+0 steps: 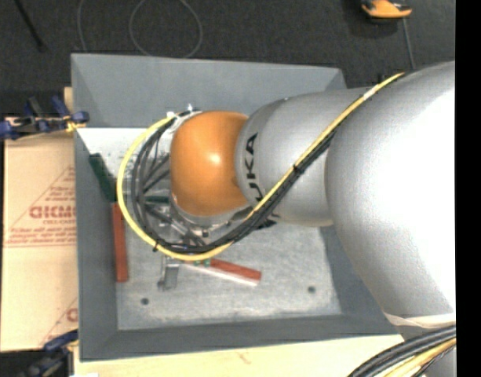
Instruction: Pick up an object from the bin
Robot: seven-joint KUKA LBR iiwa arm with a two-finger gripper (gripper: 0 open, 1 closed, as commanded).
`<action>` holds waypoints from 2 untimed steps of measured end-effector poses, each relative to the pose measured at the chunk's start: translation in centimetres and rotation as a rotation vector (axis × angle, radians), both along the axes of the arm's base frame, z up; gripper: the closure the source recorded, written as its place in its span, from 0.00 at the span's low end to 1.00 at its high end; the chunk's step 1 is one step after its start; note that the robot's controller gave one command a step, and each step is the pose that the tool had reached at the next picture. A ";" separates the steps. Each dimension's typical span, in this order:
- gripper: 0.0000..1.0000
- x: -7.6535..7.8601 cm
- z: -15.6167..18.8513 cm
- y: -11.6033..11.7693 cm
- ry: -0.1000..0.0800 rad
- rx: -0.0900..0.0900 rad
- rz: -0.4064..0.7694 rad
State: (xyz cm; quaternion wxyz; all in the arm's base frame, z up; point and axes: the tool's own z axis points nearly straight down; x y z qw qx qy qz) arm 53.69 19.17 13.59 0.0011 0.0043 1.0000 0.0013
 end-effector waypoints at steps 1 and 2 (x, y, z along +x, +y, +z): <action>0.00 4.2 -6.8 -3.8 0.000 -0.005 0.114; 0.00 -0.7 -6.6 -10.6 0.004 -0.006 0.117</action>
Offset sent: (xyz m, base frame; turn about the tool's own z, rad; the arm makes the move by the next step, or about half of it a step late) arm 0.0403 -0.0336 -0.0659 -0.1175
